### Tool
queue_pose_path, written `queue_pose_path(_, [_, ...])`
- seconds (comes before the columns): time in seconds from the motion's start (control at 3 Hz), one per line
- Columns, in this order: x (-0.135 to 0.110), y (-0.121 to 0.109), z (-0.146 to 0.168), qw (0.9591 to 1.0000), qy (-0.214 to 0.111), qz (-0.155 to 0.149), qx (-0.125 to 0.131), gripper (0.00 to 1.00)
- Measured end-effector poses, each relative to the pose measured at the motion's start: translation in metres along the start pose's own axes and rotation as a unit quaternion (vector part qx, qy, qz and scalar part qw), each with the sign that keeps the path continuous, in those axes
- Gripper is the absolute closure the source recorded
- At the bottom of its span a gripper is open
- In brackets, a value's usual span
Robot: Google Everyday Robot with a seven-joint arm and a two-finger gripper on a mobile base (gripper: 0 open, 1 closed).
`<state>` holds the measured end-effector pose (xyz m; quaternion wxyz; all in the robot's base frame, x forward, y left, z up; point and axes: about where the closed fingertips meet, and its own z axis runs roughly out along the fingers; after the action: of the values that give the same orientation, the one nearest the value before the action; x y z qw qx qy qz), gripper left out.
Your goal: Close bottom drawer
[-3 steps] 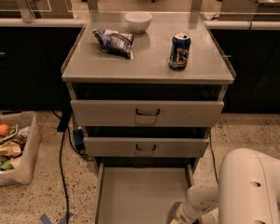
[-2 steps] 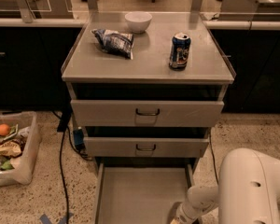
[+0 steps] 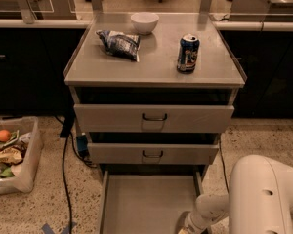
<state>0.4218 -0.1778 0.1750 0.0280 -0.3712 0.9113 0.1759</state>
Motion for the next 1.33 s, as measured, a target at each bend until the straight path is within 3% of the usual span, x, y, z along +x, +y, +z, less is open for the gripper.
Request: queue_pose_path(1.33, [-0.009, -0.010, -0.003, 0.9999, -0.007, 0.005, 0.007, 1.00])
